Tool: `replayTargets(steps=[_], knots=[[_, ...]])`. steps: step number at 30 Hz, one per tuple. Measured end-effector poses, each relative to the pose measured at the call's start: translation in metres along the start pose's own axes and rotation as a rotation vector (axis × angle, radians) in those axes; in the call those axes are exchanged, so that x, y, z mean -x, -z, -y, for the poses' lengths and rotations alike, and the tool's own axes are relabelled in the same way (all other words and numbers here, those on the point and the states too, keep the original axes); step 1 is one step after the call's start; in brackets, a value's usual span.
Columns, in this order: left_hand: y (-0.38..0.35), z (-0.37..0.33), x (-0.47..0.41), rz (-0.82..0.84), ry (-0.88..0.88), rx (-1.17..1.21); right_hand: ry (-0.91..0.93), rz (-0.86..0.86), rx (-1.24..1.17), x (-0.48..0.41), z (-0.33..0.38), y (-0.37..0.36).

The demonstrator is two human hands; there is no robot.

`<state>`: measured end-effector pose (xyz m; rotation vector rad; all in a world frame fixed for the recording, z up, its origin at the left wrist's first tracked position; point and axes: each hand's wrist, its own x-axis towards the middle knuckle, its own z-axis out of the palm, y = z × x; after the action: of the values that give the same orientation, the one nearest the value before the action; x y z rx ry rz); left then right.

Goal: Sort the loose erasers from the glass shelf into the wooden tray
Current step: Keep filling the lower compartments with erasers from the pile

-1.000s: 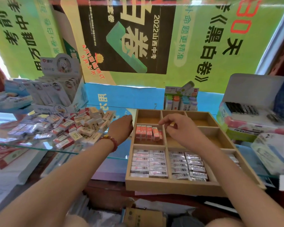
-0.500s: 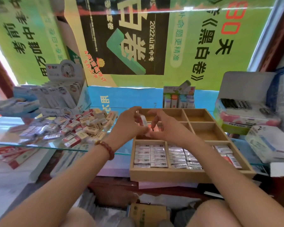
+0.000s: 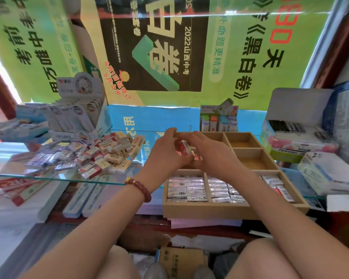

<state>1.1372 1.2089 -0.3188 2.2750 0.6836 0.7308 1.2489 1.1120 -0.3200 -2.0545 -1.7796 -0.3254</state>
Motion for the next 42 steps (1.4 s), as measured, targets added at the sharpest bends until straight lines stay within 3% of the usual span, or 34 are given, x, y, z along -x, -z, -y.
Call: replayTargets(steps=[6,11,16,19,24,35,42], knots=[[-0.011,-0.005,-0.009,-0.090,-0.096,0.070,0.093,-0.198,0.013,-0.004,-0.007,-0.008],[-0.021,0.003,-0.018,-0.112,-0.145,0.172,-0.216,-0.332,-0.360,-0.002,-0.021,-0.013],[-0.032,0.032,-0.023,0.059,-0.245,-0.245,-0.409,-0.164,-0.303,-0.002,-0.031,-0.024],[-0.039,0.042,-0.022,0.170,-0.336,-0.321,-0.433,-0.070,-0.206,-0.003,-0.034,-0.032],[-0.040,0.046,-0.025,0.138,-0.350,-0.474,-0.482,0.020,-0.271,-0.003,-0.033,-0.035],[-0.037,0.047,-0.024,0.172,-0.282,-0.394,-0.432,0.255,-0.186,-0.002,-0.032,-0.022],[-0.036,0.046,-0.021,0.187,-0.268,-0.414,-0.431,0.121,-0.017,-0.008,-0.026,-0.028]])
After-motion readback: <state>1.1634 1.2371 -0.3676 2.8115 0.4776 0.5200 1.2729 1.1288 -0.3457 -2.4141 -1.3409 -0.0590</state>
